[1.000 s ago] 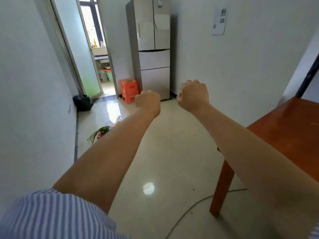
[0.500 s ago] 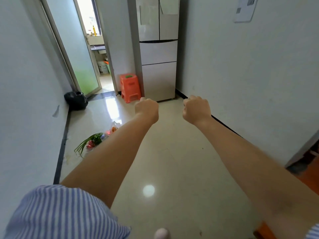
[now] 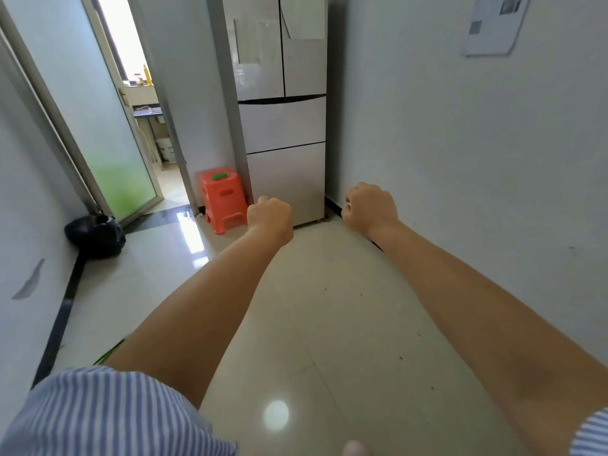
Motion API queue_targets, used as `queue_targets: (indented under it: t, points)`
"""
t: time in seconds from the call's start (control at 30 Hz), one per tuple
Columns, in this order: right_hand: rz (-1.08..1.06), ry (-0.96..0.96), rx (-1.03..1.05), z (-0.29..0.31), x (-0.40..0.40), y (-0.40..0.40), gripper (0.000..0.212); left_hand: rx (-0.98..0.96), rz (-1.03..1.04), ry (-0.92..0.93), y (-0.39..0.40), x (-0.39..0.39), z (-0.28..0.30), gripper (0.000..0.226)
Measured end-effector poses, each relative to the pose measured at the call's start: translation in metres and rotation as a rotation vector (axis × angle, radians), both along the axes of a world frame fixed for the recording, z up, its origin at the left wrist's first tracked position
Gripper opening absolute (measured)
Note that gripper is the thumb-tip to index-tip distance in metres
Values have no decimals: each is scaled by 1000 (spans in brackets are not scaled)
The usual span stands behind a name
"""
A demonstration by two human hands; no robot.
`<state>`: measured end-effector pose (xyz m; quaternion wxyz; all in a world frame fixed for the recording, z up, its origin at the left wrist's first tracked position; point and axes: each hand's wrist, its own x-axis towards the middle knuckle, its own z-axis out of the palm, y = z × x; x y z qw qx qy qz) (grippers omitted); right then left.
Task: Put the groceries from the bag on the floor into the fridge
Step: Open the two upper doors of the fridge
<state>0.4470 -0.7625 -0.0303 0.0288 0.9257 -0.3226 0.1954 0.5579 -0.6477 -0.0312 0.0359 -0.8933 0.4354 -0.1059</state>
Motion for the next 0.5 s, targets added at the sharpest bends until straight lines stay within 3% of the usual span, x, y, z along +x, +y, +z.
queue_targets:
  t: [0.5]
  points:
    - [85,-83,82,7,349,-379,20,-41,152,8,-340,345,0,29]
